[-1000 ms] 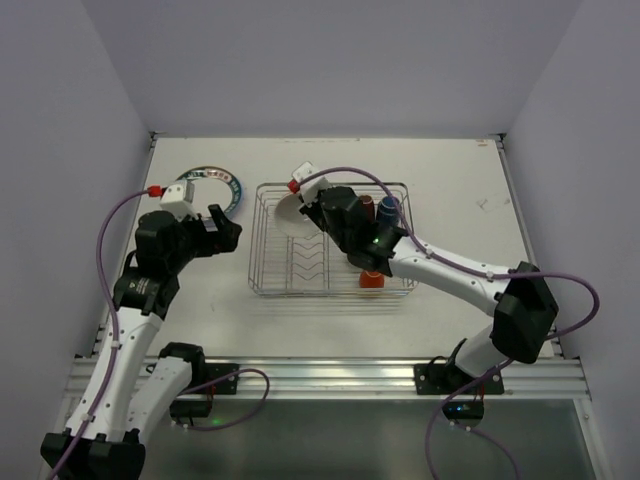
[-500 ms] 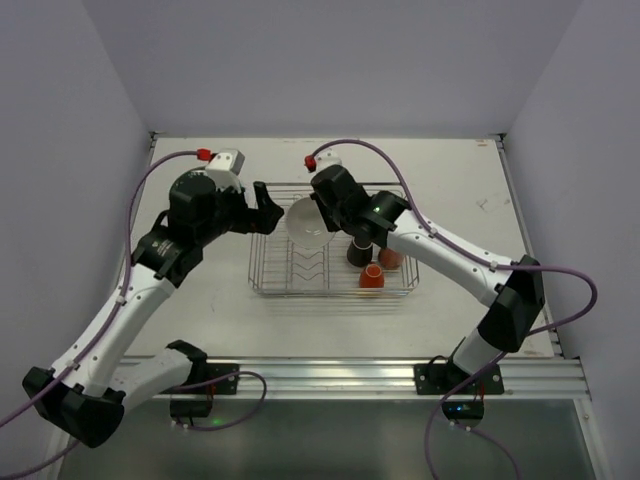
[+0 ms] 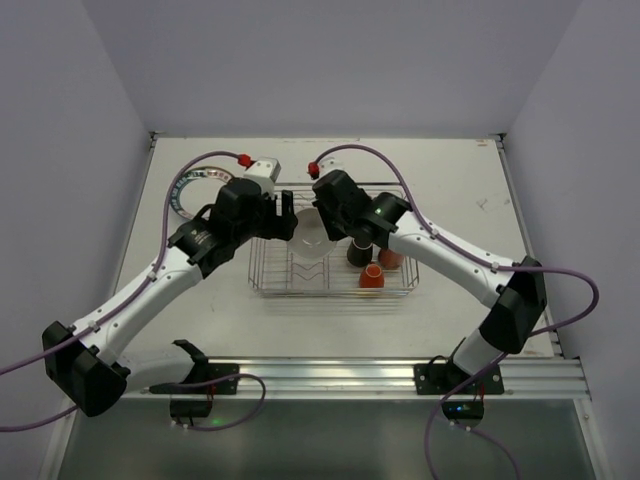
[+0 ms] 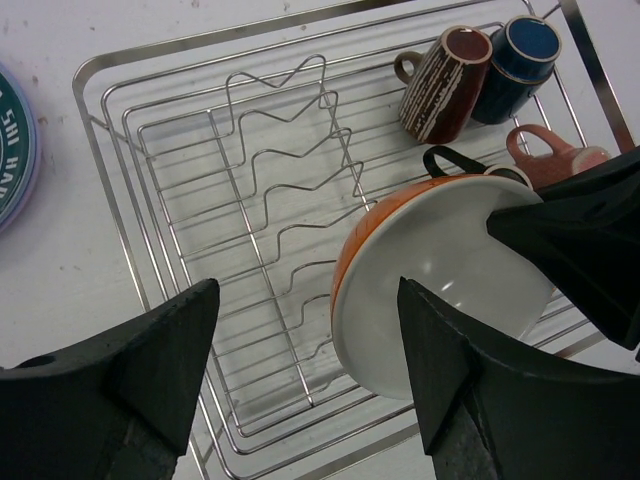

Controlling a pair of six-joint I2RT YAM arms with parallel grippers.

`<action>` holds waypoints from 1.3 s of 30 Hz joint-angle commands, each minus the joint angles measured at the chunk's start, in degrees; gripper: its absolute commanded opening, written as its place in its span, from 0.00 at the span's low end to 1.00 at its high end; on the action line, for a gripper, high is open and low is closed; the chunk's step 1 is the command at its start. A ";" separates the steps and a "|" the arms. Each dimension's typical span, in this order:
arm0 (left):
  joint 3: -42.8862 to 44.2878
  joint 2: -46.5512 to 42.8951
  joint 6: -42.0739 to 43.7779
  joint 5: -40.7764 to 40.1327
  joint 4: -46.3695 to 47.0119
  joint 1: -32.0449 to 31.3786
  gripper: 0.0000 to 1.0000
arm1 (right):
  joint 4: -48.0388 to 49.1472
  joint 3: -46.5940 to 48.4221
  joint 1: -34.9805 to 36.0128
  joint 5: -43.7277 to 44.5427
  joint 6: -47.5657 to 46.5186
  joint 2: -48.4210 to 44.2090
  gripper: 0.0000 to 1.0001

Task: Unload the mixed dishes from the dish rack

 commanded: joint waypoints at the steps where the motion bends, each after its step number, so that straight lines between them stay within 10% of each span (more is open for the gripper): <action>1: -1.05 -0.38 1.33 -1.51 4.63 -1.06 0.75 | 3.46 -0.80 -0.05 -2.54 1.79 -4.90 0.00; 9: -2.46 1.11 1.41 -1.50 6.30 -1.93 0.62 | 3.73 -1.24 -0.05 -2.18 2.14 -6.66 0.00; 15: -2.91 1.20 1.33 -2.03 7.79 -2.37 0.05 | 5.21 -1.94 -0.05 -4.38 3.02 -7.89 0.00; 19: -2.91 1.55 1.24 -1.42 8.85 -2.37 0.00 | 7.94 -4.75 -0.05 -4.30 3.11 -9.91 0.00; 20: -2.91 1.64 0.80 -1.59 8.94 -2.37 0.00 | 8.21 -5.62 -0.14 -4.38 3.20 -10.35 0.04; 22: -2.99 1.56 0.19 -3.87 8.85 -2.37 0.00 | 8.91 -6.51 -0.40 -3.34 3.55 -11.40 0.41; 23: -2.99 1.21 -0.51 -5.01 8.24 -2.37 0.00 | 9.17 -7.56 -0.58 -2.63 3.72 -11.84 0.96; 30: -1.06 -0.02 -8.95 -13.91 1.21 6.04 0.00 | 9.35 -13.62 -5.23 2.56 3.46 -19.48 0.99; 39: -14.32 -5.04 -20.90 -2.92 -0.64 41.02 0.00 | 12.60 -26.02 -17.79 -0.95 2.15 -33.11 0.99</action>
